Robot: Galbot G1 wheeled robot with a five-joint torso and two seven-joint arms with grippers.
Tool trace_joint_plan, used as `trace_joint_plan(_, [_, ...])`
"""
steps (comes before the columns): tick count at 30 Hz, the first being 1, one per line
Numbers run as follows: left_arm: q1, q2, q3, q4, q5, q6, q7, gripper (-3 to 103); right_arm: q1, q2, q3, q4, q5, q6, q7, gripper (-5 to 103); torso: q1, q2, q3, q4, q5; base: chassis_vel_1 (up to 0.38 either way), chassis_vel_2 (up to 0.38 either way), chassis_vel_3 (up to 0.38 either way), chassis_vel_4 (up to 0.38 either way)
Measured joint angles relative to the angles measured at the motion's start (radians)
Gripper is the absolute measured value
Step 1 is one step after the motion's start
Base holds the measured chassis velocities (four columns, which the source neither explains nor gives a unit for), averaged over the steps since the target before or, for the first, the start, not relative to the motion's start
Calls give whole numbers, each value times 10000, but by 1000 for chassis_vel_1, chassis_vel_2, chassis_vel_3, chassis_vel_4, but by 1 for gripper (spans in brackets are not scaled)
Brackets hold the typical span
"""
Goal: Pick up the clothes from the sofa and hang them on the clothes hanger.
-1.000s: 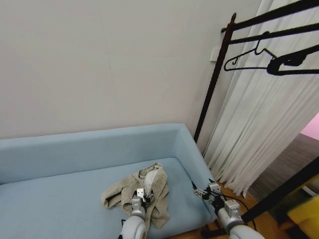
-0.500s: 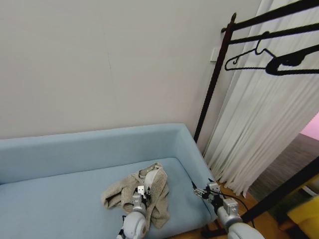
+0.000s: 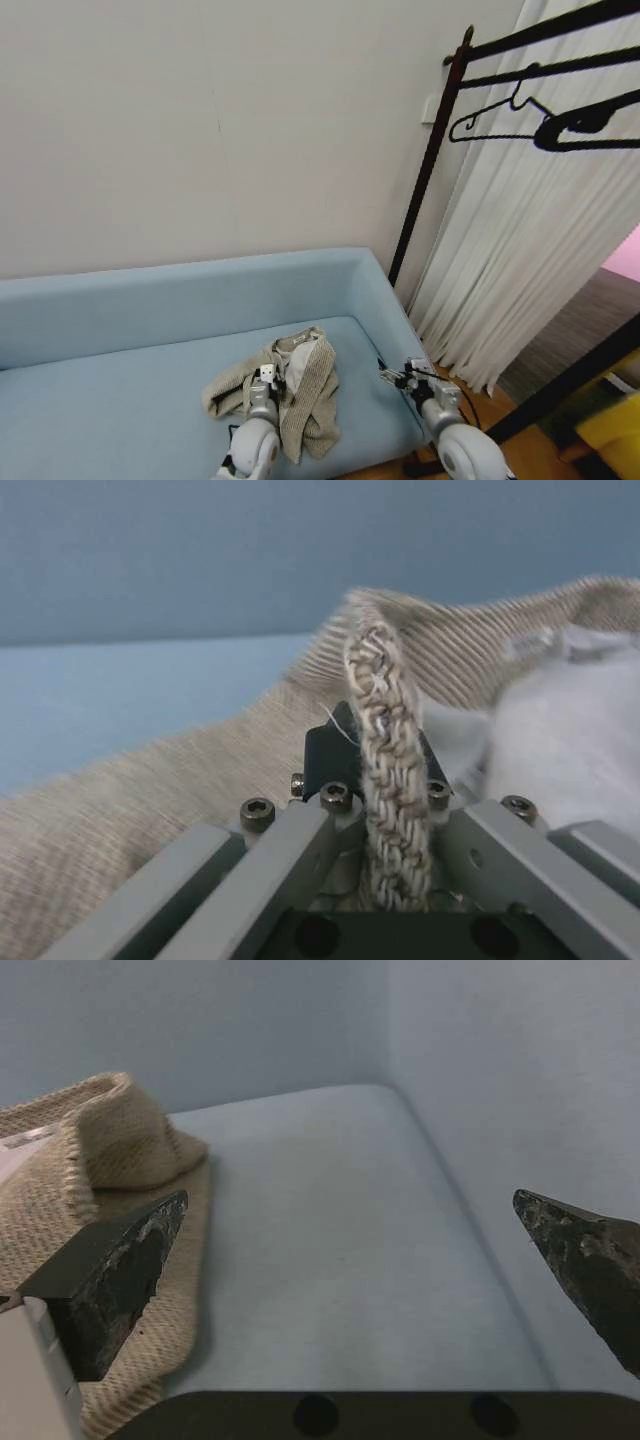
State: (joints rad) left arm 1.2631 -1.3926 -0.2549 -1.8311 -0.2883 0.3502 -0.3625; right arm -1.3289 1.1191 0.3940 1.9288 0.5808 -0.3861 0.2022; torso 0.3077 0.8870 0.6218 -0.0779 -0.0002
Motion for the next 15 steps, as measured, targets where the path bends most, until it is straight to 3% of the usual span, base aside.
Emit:
trace_joint_plan(8, [121,666,-814,-633,-34,-88,276,2,2588,152,-2502,-2598,441,5,28,100,1,-1,2,3,1,0,0,0,0])
trace_joint_plan(15, [161,1068,-1056,-1049,-116,-80,390,2,4005,432,-3269,-4213,582,91,-618,100,0,-1,1,-1,-1,0,0,0,0])
